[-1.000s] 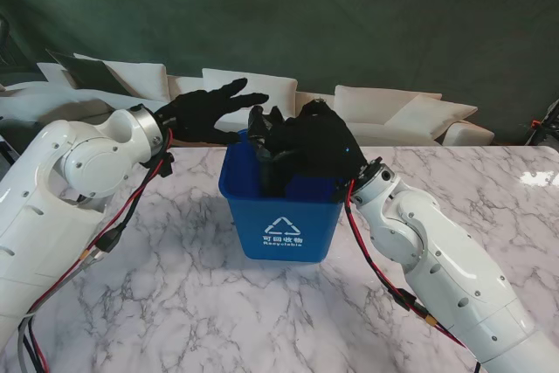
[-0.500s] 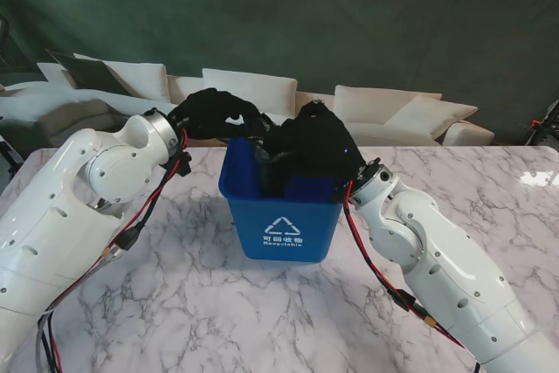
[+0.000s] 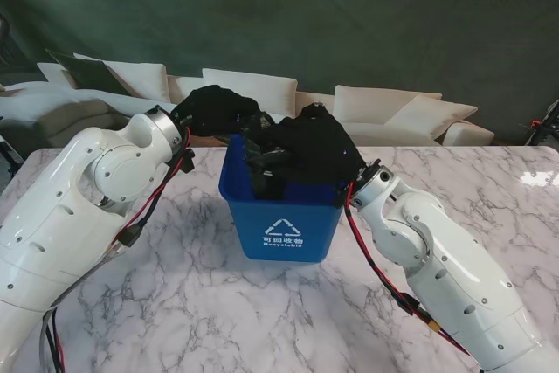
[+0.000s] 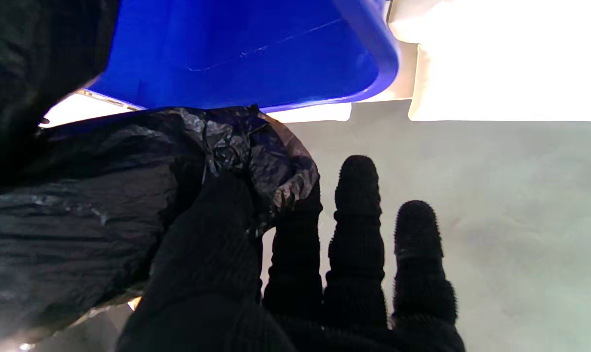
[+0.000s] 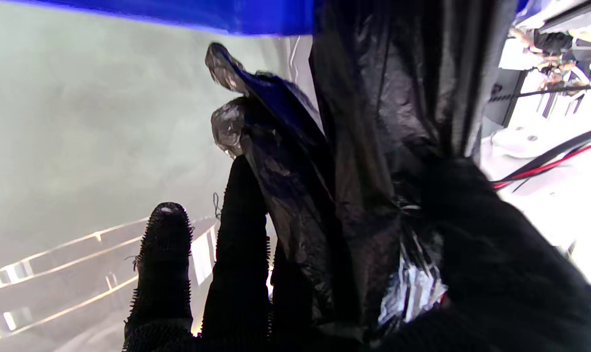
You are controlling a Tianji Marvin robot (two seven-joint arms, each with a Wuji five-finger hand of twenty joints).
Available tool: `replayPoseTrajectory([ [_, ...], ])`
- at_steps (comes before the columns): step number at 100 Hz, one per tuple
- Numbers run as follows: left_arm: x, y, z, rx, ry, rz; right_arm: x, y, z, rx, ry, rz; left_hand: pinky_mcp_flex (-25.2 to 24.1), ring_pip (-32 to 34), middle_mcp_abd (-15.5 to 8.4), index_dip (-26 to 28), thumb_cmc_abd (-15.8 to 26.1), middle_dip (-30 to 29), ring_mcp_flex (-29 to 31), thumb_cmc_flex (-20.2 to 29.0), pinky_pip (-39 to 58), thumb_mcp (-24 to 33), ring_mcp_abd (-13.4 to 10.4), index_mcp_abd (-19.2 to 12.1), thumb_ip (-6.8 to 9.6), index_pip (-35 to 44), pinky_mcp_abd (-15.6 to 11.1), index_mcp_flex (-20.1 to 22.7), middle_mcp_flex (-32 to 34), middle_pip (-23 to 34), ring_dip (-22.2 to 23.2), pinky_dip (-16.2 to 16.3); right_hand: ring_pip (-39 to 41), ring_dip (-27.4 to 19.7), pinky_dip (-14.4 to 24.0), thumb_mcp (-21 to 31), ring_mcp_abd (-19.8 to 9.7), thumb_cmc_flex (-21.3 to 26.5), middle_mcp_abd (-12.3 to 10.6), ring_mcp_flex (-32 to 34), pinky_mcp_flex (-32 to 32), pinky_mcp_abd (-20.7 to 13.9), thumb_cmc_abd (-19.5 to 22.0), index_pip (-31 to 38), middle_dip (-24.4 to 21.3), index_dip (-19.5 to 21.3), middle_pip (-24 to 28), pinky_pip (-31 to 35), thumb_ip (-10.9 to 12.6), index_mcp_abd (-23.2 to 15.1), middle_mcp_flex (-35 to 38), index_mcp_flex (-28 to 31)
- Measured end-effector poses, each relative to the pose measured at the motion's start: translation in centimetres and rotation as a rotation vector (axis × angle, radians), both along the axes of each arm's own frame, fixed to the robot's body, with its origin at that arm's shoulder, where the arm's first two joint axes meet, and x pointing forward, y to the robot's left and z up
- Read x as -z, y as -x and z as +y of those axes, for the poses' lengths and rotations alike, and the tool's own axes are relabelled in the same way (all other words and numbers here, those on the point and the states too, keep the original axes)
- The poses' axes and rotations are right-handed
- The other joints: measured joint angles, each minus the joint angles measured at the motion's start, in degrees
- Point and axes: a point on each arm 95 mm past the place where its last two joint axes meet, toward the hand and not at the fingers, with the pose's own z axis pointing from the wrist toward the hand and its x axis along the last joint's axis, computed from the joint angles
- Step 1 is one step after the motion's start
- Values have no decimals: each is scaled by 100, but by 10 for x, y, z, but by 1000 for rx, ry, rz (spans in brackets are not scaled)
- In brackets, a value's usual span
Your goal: Fit the garbage bag over the bin
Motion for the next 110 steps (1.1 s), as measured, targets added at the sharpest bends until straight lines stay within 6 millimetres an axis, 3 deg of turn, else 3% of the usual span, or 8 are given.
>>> replayPoseTrajectory([
  [15, -4, -2, 1, -9, -23, -21, 0, 8, -2, 32, 8, 40, 28, 12, 2, -54, -5, 0, 0, 0, 34, 0, 0, 0, 0, 36, -5, 4, 64, 65, 2, 0, -298, -110, 23, -517, 102, -607, 291, -712, -427, 71, 2, -986, -399, -103, -666, -252, 42, 552, -1282, -517],
  [28, -7, -3, 2, -14, -34, -34, 6, 11, -5, 45, 16, 108, 33, 55, 7, -56, -9, 0, 0, 0, 70, 0, 0, 0, -1, 70, -62, 4, 63, 74, 5, 0, -608, -250, 133, -555, 197, -948, 550, -1090, -589, 122, 97, -1569, -757, -279, -1144, -429, 45, 898, -1870, -724],
  [39, -10, -5, 2, -18, -46, -39, 10, 11, -6, 54, -21, 202, 33, 72, 7, -64, -11, 0, 0, 0, 71, 0, 0, 0, -1, 95, -62, 4, 63, 77, 15, 0, -745, -314, 195, -562, 255, -951, 609, -1175, -627, 130, 252, -1847, -903, -390, -1248, -473, 45, 1110, -1979, -783],
  [54, -13, -8, 3, -25, -62, -50, 5, 10, -6, 66, -16, 183, 34, 76, 7, -68, -11, 0, 0, 1, 90, 0, 0, 0, -1, 128, -62, 4, 63, 135, 54, -17, -913, -389, 287, -677, 310, -947, 687, -1384, -636, 131, 306, -2056, -992, -398, -1253, -495, 45, 1171, -2168, -783],
  [87, -29, -9, 2, -2, -108, -122, -32, 14, -25, 106, 42, 107, 37, 78, 6, -73, -15, 0, 0, 1, 134, 0, -19, 0, -1, 157, -122, 4, 63, 139, 54, -23, -1262, -607, 348, -748, 366, -946, 786, -1581, -727, 131, 316, -2271, -1189, -398, -1372, -655, 45, 1392, -2309, -606],
  [99, -39, -7, 2, 27, -120, -161, -37, 19, -35, 137, 60, 87, 14, 78, -62, -73, -16, 52, 0, 1, 134, 0, -74, 0, -1, 190, -124, -13, 63, 139, 54, -26, -1319, -609, 352, -743, 424, -946, 845, -1581, -754, 131, 438, -1945, -1204, -6, -1449, -728, 45, 1394, -2291, -1],
  [110, -47, -2, 0, 60, -127, -210, -36, 19, -40, 189, 73, 141, -26, 78, -79, -74, -16, 58, 0, 1, 134, 0, -80, -5, -1, 199, -124, -15, 63, 139, 54, -27, -1397, -609, 352, -772, 437, -946, 846, -1581, -807, 134, 428, -1524, -1204, 641, -1528, -832, 45, 1382, -2145, 211],
])
